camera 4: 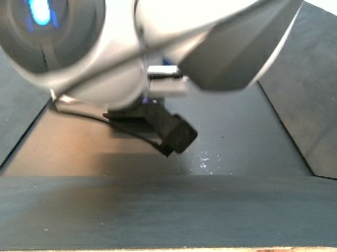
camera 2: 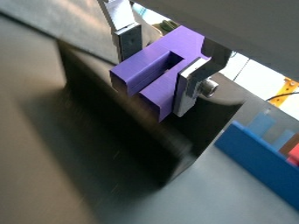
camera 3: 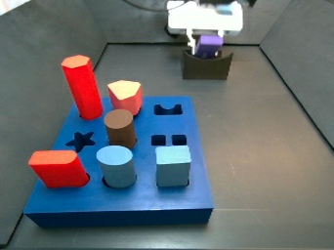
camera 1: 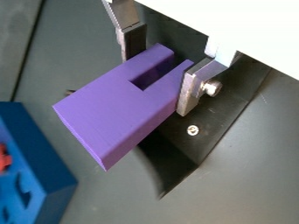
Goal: Pick up the double-square object. Move up. Place the double-square object on the fixture. Regrasp the double-square object. Move to above the board. Insert the double-square object.
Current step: Place the double-square object on the fixture, then regrasp the double-square object.
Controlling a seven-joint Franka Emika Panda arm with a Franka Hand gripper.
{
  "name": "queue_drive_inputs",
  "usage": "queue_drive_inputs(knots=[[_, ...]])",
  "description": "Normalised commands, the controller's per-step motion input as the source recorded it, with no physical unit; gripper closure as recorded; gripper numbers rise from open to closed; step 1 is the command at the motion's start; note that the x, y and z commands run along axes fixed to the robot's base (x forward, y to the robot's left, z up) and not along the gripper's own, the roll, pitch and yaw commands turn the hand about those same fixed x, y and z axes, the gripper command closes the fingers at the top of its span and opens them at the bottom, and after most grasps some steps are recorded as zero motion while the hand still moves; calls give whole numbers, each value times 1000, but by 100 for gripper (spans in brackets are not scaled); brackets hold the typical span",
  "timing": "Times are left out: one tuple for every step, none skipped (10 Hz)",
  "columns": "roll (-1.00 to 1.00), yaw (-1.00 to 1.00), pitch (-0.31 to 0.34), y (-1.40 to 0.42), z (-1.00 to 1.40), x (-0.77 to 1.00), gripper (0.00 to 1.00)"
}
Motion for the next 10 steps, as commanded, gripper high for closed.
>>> queue_drive_inputs(knots=[[-175,-98,5,65,-176,93,100],[0,0,0,0,0,0,0],[16,60,-21,0,1000,0,0],[15,65,-14,-1,1000,-8,0],[21,67,-4,0,1000,-22,0],[31,64,28,-3,1000,-36,0],[32,62,45,-1,1000,-37,0],[27,44,76,4,965,-39,0],[27,31,96,7,794,-34,0],[34,9,114,6,564,-27,0]])
